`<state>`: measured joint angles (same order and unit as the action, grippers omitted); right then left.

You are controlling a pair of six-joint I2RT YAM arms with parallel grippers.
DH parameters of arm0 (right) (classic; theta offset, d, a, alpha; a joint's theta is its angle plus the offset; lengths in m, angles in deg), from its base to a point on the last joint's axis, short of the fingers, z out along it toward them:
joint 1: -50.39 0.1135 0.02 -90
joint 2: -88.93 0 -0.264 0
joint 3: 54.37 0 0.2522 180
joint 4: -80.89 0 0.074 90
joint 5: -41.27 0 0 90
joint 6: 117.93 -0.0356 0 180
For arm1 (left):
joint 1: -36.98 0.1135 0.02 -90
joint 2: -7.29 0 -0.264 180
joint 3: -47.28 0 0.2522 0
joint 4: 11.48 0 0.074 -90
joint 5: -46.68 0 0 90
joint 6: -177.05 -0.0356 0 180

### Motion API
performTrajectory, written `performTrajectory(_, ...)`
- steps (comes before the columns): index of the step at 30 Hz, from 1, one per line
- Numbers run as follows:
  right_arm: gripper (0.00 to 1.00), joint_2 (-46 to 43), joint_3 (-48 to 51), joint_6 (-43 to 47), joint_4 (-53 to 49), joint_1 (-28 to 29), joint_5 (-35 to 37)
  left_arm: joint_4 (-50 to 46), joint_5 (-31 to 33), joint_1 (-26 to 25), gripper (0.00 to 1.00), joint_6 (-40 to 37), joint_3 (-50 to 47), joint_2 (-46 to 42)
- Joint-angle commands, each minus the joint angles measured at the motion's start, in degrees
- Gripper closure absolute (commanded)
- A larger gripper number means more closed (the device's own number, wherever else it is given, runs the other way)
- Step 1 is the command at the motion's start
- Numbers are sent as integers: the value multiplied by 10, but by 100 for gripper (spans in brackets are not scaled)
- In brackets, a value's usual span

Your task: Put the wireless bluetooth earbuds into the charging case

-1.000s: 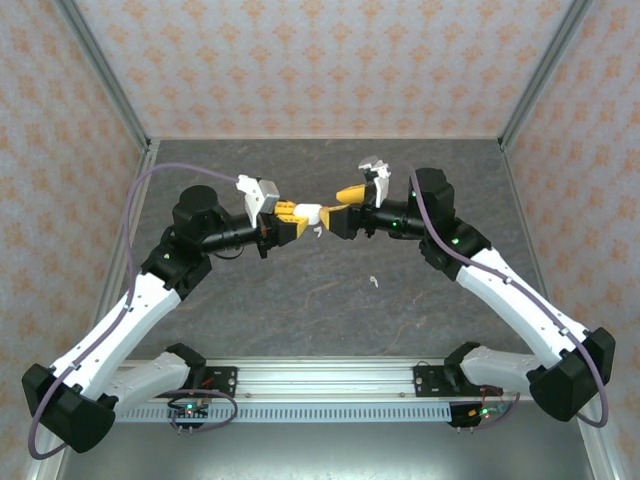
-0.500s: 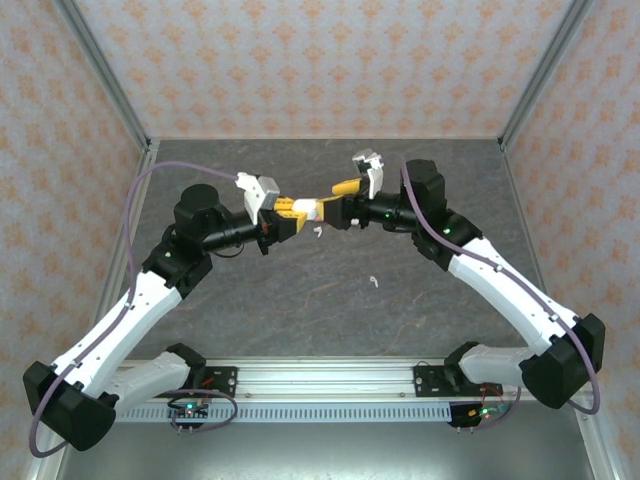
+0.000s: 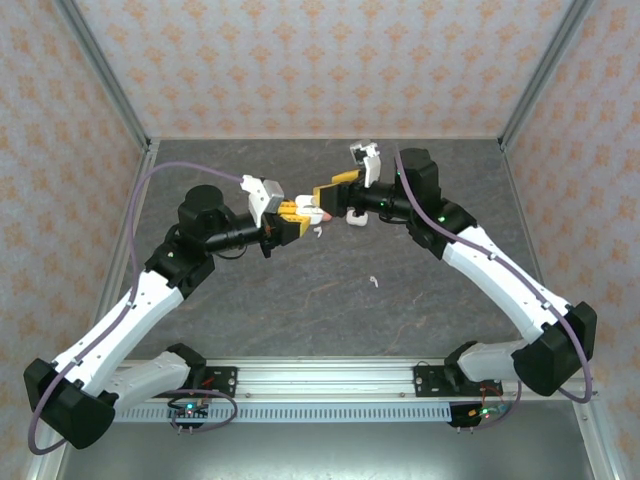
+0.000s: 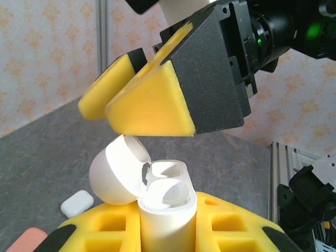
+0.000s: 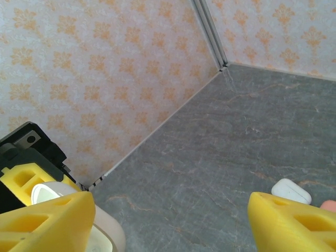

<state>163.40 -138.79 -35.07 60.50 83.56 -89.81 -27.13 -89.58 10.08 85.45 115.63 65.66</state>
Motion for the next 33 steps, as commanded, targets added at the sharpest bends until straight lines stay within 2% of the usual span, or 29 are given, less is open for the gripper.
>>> performTrajectory(1,23,-7,-26,-10,-31,-4,-2,22,-11,-3,100,-17,17,-2)
performTrajectory(7,23,-41,-40,-28,-87,-21,19,-4,7,-4,100,-39,7,-10)
performTrajectory(14,23,-64,-25,-42,-267,-24,182,-31,23,-4,100,-55,-22,-37)
performTrajectory(18,32,-62,14,-72,-326,-23,251,-30,25,-4,100,-49,-44,-57)
performTrajectory(25,43,45,30,-77,-426,-11,287,-41,30,-4,100,-50,-71,-87)
performTrajectory(33,48,187,3,-47,-455,27,312,-43,36,-4,100,-52,-80,-99)
